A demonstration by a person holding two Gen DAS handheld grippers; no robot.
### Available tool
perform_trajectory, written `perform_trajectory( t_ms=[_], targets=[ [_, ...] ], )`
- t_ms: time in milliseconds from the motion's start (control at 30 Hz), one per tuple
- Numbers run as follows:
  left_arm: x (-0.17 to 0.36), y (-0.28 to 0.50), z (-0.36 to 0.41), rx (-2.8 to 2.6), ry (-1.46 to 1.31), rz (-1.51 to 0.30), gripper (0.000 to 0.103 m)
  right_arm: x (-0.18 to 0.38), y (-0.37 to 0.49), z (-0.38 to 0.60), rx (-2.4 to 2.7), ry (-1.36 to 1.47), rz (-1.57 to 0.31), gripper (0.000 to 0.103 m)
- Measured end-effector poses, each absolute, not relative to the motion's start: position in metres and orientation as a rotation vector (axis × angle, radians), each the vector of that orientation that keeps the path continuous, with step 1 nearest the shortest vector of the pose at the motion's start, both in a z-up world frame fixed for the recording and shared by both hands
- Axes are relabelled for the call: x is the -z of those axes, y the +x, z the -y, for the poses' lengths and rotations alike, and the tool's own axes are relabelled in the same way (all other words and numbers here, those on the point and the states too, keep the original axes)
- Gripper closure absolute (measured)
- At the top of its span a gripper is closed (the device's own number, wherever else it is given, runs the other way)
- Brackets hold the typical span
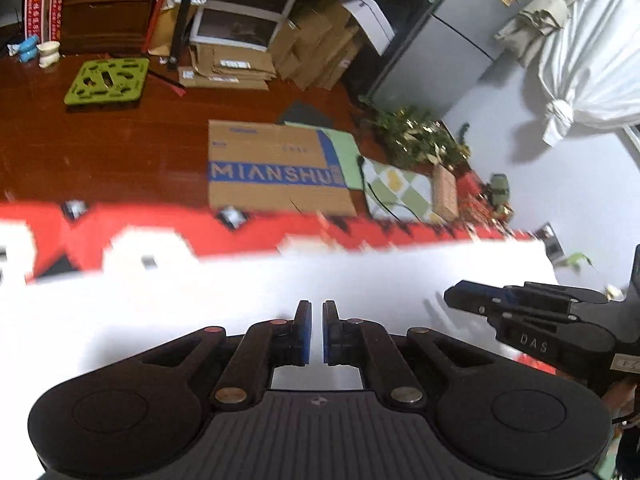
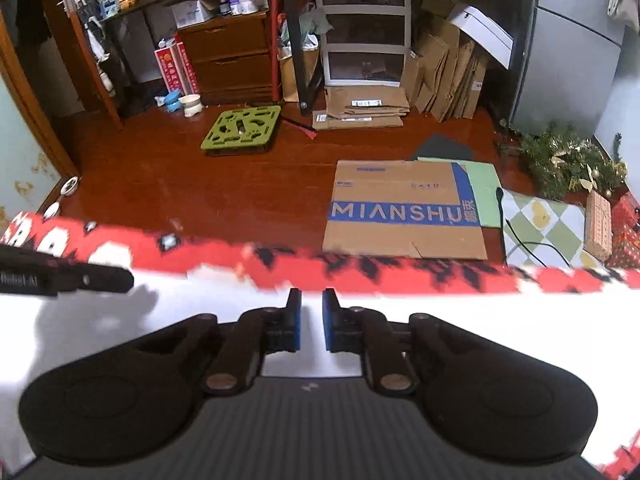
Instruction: Fold clothes
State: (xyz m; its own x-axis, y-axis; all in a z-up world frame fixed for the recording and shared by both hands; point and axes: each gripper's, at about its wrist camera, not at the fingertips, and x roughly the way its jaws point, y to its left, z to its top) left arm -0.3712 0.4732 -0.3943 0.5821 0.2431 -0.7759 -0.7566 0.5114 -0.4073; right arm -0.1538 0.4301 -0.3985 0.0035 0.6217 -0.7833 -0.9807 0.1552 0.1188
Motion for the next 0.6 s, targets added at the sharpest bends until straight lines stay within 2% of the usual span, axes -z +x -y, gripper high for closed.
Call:
perform_trajectory(
  t_ms=[267,500,533,600],
  targets=[
    [0.423,-0.361,-0.392,-0.608,-0.851,-0.829,0.099,0.403,-0.147,-0.324,-1.426,-0.644,-0.886,0.086],
    [0.421,-0.363,-0.371,-0.681,-0.832,-0.835,0.098,0.413,-0.155,-0.283,-1.432,-0.644,-0.837,0.086],
    [0.419,-0.362,-0.371,-0.688,-0.834,-0.835,0.095,0.411,-0.154,-0.278,-1.427,-0.636,-0.847,0.086],
    [0.411,-0.361,-0.368,-0.701,-0.836,-0.827,0.081,0.405,-0.150,-0.270,-1.417,-0.628,-0.863,0.084]
  ],
)
